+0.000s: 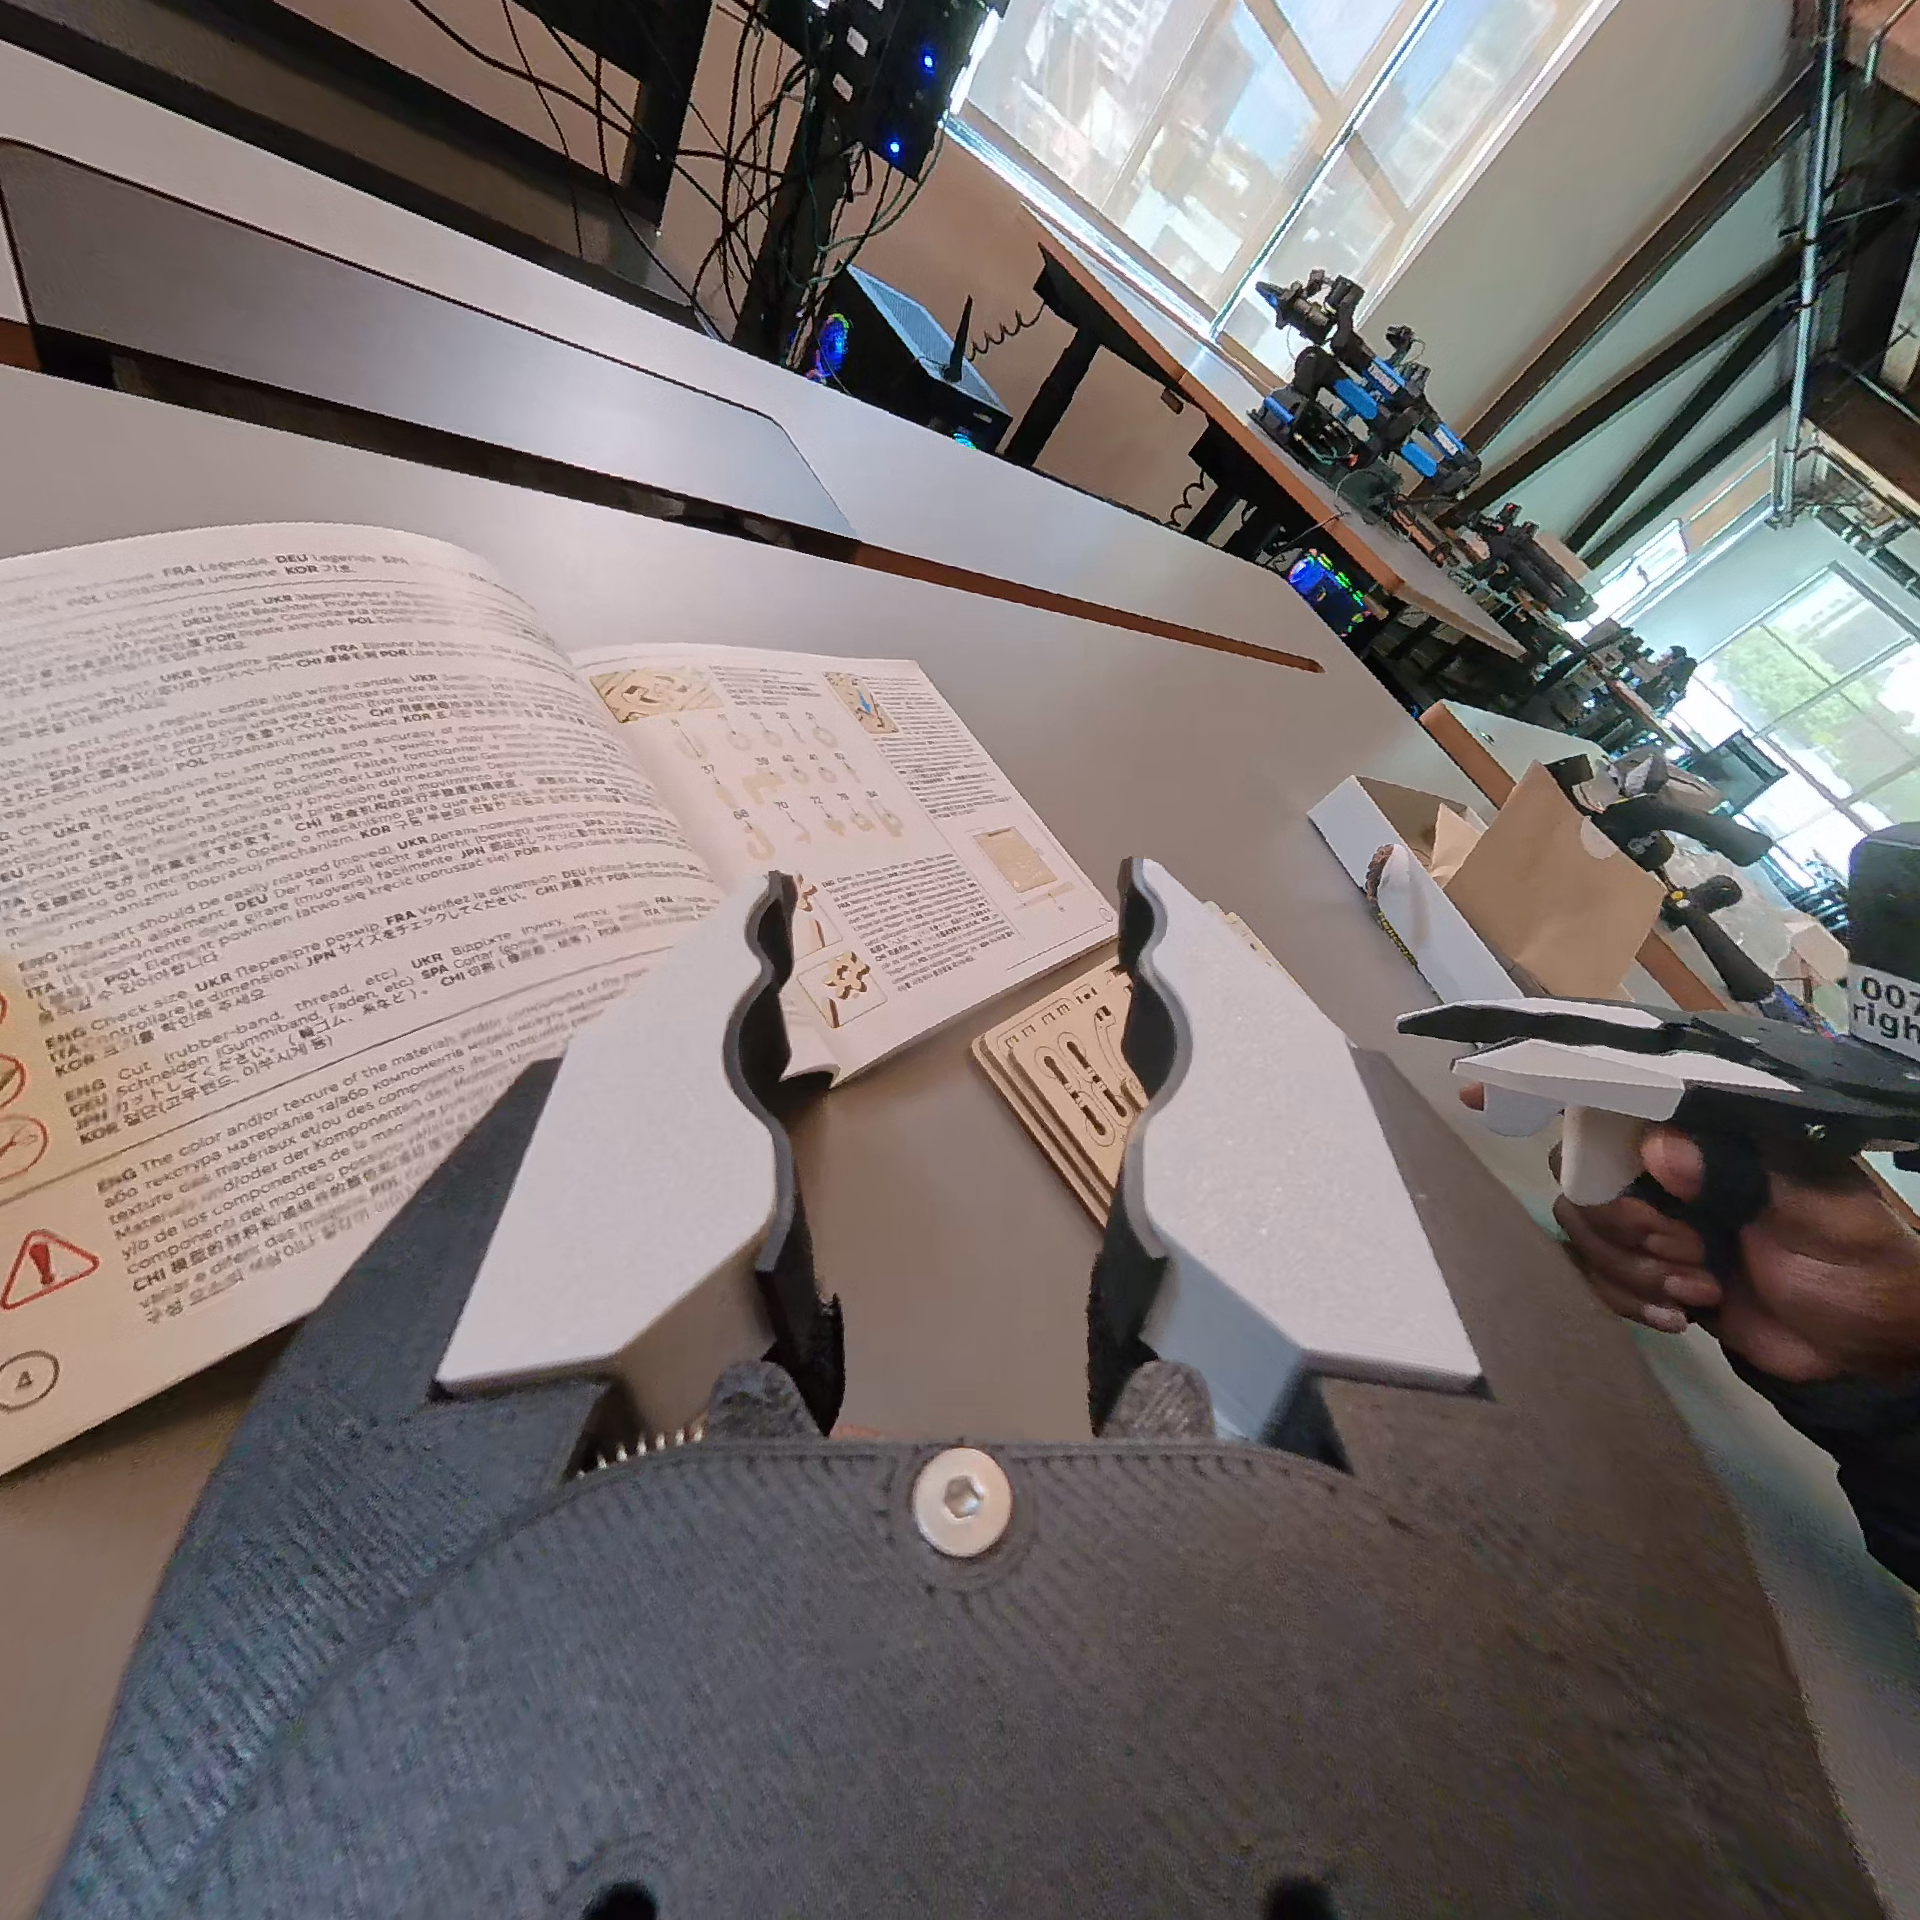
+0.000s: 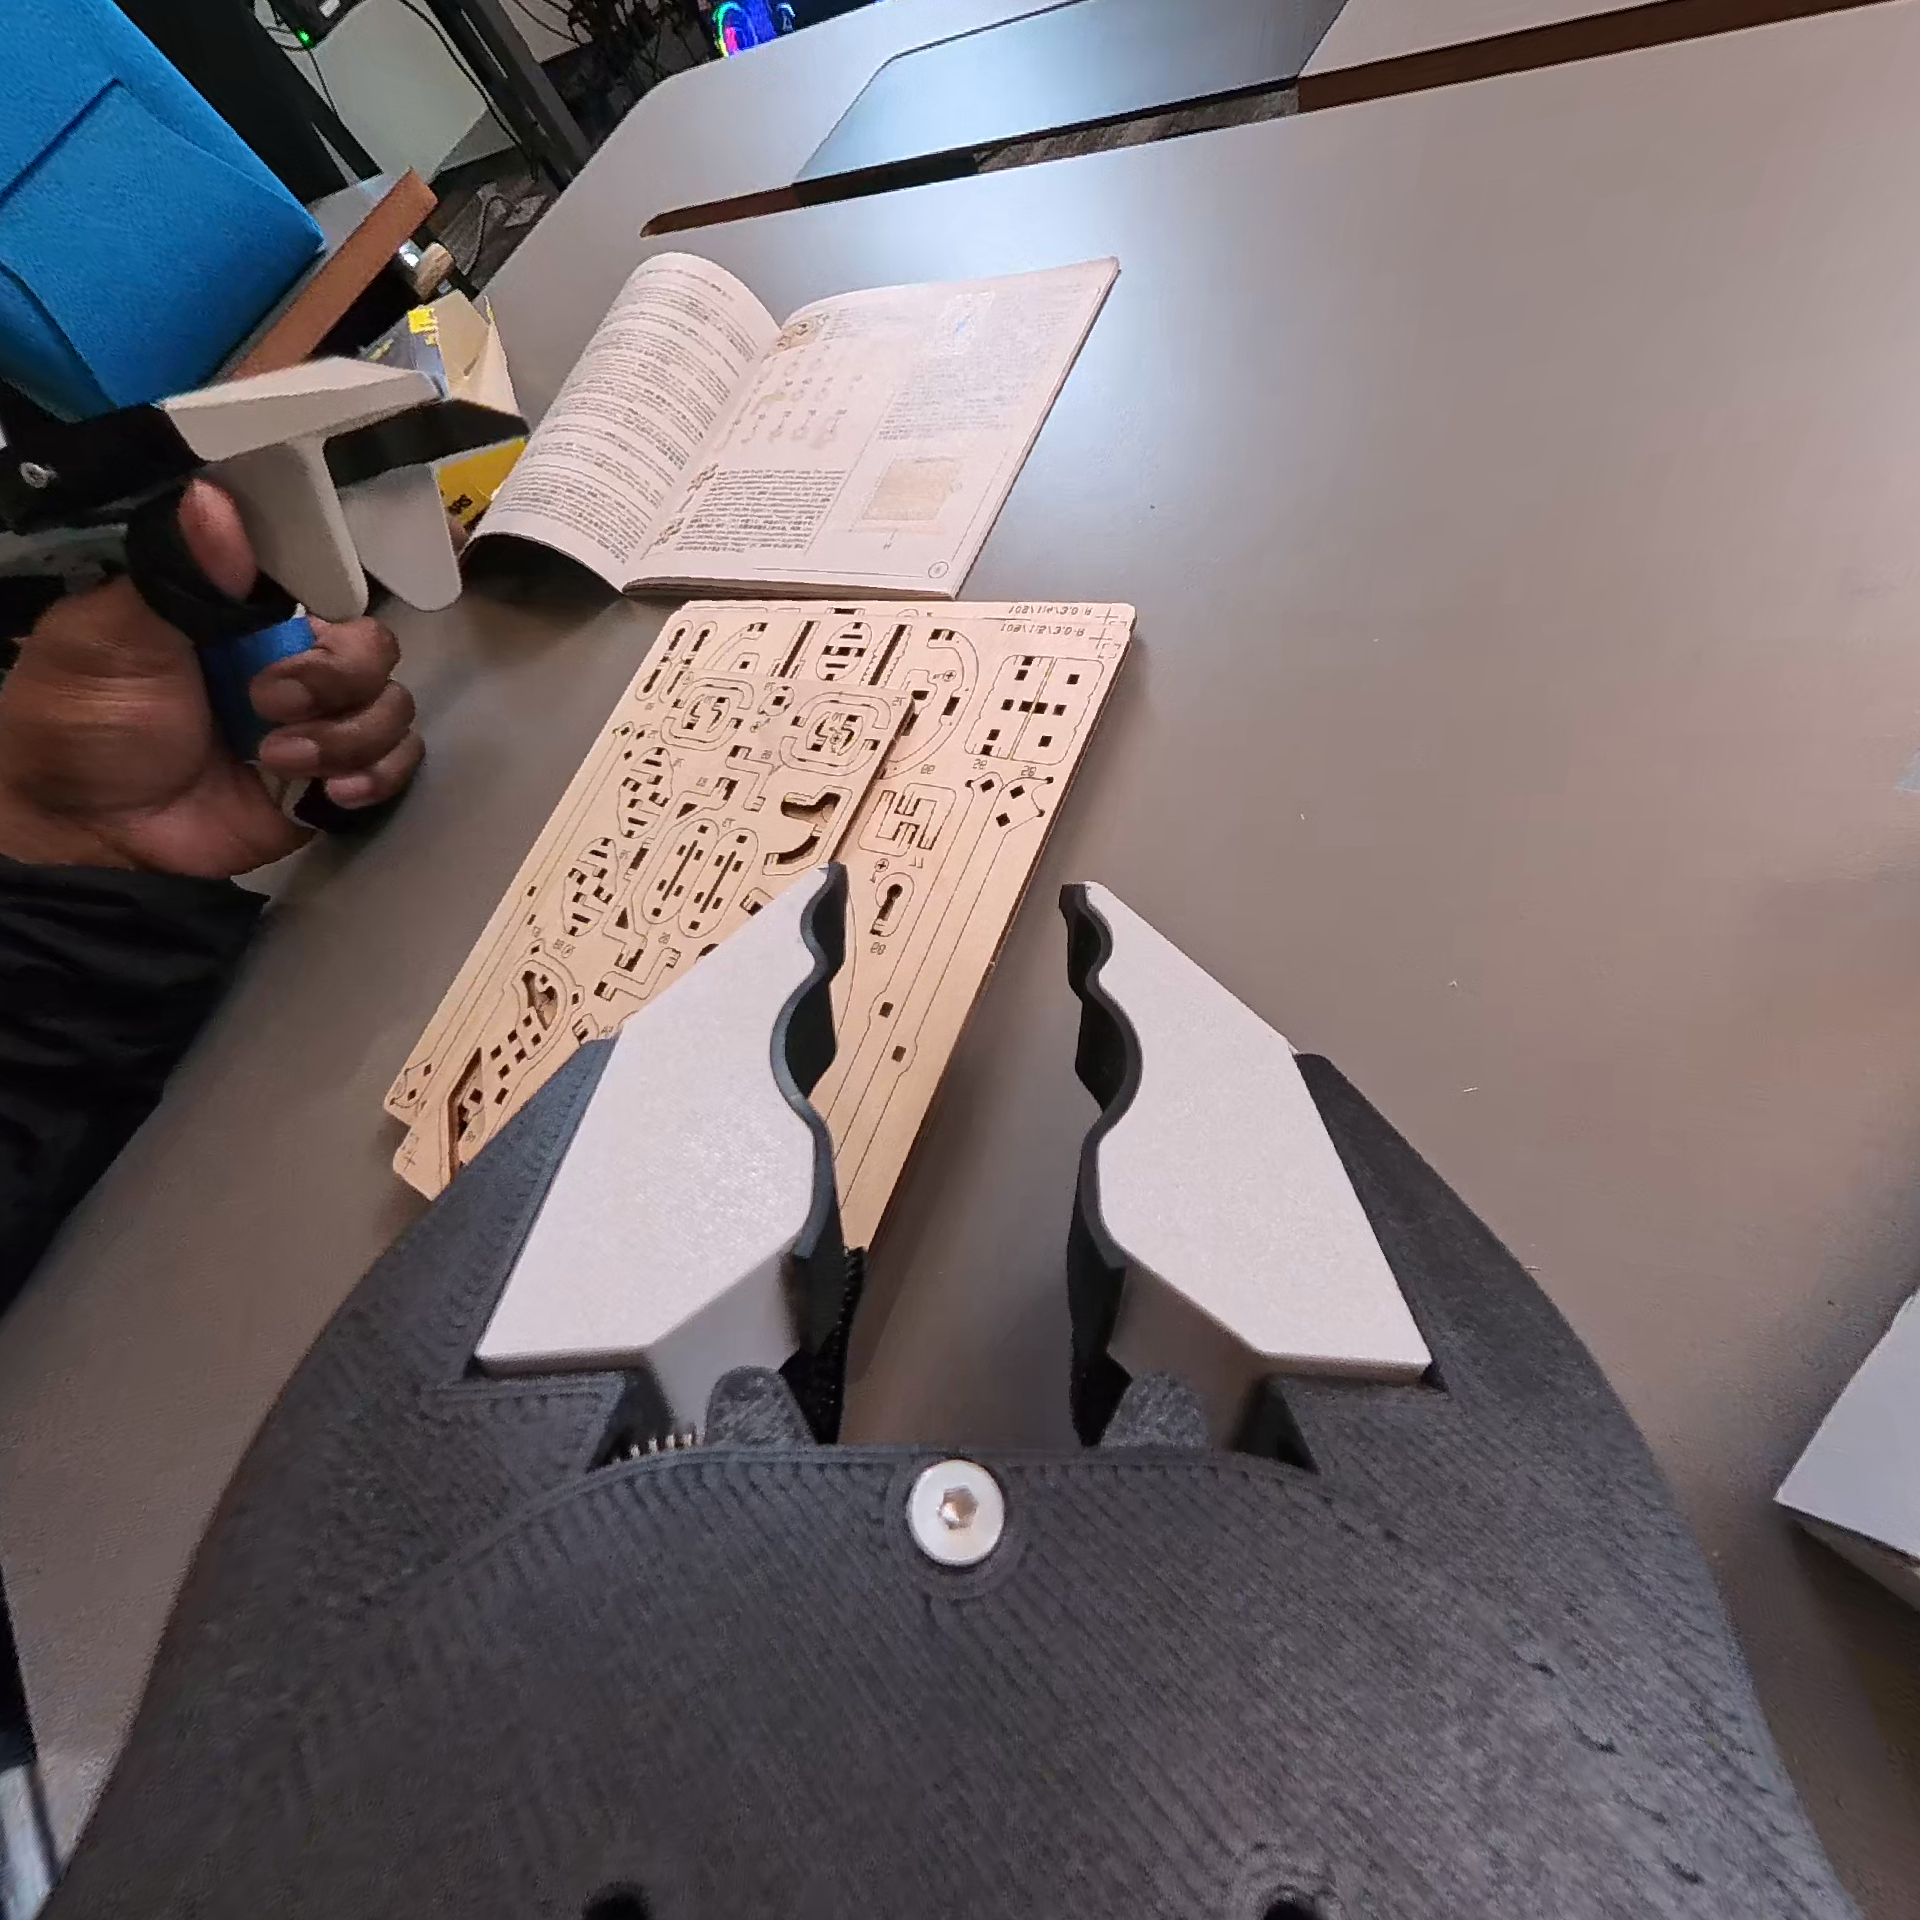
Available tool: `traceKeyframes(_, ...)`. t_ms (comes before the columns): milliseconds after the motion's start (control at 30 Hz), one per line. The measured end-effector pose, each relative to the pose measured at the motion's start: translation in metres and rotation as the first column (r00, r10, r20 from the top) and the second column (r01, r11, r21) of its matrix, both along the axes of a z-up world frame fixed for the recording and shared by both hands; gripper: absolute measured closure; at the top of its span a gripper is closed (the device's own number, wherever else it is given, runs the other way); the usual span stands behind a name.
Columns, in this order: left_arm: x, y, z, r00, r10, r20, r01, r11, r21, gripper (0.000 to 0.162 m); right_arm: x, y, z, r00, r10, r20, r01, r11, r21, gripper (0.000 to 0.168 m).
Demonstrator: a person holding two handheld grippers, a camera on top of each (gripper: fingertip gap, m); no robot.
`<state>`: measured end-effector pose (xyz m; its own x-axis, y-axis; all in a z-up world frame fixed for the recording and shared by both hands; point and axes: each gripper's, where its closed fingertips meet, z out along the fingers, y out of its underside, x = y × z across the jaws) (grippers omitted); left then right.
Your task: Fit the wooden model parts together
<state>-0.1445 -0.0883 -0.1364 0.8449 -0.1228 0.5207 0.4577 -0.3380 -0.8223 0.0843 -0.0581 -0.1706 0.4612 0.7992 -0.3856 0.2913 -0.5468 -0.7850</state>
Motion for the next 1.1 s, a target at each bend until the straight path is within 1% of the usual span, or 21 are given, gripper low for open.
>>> traceKeyframes(100,0.002,-0.010,-0.002,0.999,0.036,-0.008,-0.036,0.999,-0.008,0.098,0.000,-0.001,0.001,1.000,0.006,0.000,-0.006,1.000,0.006,0.125)
traceKeyframes(167,0.004,-0.021,-0.004,0.996,0.082,-0.033,-0.083,0.996,-0.024,0.097,-0.001,-0.002,0.001,1.000,0.011,-0.003,-0.011,1.000,0.013,0.124)
traceKeyframes(367,0.018,-0.062,-0.013,0.950,0.240,-0.199,-0.258,0.964,-0.071,0.093,0.002,-0.006,0.010,0.999,0.008,-0.043,-0.005,0.998,0.065,0.121)
traceKeyframes(467,0.030,-0.078,-0.015,0.921,0.275,-0.276,-0.306,0.949,-0.078,0.090,0.006,-0.008,0.017,0.997,-0.007,-0.074,0.014,0.995,0.098,0.120)
traceKeyframes(567,0.040,-0.086,-0.017,0.913,0.283,-0.293,-0.322,0.942,-0.092,0.087,0.009,-0.009,0.021,0.995,-0.015,-0.100,0.026,0.994,0.107,0.119)
traceKeyframes(700,0.042,-0.088,-0.017,0.914,0.284,-0.289,-0.321,0.943,-0.090,0.087,0.011,-0.008,0.023,0.992,-0.022,-0.121,0.034,0.994,0.100,0.119)
traceKeyframes(833,0.041,-0.088,-0.018,0.924,0.285,-0.257,-0.317,0.944,-0.095,0.087,0.012,-0.007,0.023,0.992,-0.026,-0.123,0.038,0.994,0.100,0.119)
traceKeyframes(1100,0.041,-0.087,-0.020,0.923,0.278,-0.265,-0.315,0.943,-0.106,0.087,0.011,-0.008,0.022,0.993,-0.025,-0.112,0.037,0.995,0.098,0.119)
